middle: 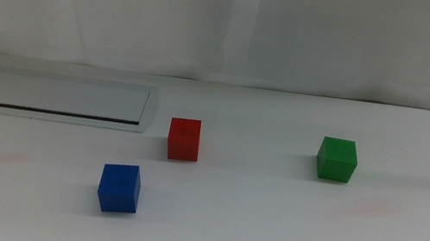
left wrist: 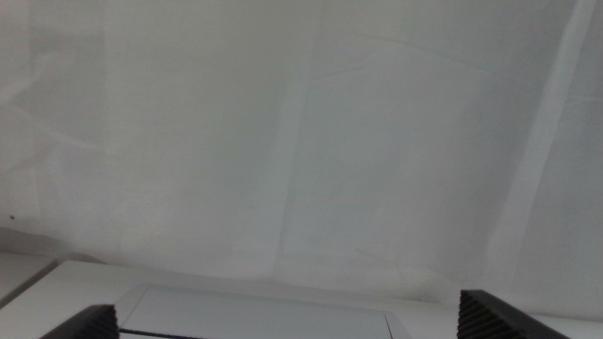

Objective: Stack red cubes first, then green, then blue cubes in a specific spot.

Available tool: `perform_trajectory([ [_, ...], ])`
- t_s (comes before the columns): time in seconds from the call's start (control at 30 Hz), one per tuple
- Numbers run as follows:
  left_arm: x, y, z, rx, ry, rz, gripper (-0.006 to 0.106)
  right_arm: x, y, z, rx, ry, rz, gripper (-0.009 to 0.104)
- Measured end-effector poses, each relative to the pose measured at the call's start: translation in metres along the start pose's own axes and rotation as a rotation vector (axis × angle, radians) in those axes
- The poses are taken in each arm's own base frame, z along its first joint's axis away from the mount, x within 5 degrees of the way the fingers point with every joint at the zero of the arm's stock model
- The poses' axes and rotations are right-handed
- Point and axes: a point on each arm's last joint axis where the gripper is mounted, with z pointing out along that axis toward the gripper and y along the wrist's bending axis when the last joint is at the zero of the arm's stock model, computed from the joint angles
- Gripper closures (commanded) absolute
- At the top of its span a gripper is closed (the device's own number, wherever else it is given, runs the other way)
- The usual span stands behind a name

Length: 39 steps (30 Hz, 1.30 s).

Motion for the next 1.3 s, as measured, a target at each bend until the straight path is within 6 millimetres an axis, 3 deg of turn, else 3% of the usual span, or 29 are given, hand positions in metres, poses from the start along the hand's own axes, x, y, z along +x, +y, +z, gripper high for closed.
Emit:
perform_trajectory([
  [0.6, -0.002, 0.000, 0.000, -0.002, 0.017, -0.068, 0.009, -0.002, 0.000, 0.000, -0.004, -0.020, 0.039, -0.008],
  [0.77, -0.036, -0.006, -0.003, 0.001, 0.020, -0.023, 0.009, -0.002, 0.000, 0.000, -0.004, -0.022, 0.043, -0.008],
  [1.03, -0.111, -0.020, 0.003, 0.008, 0.043, 0.044, 0.009, -0.002, 0.000, 0.000, -0.005, -0.024, 0.043, -0.008],
  [1.3, -0.152, -0.032, 0.038, 0.045, 0.219, 0.025, 0.009, -0.002, 0.000, 0.000, -0.005, -0.024, 0.043, -0.008],
])
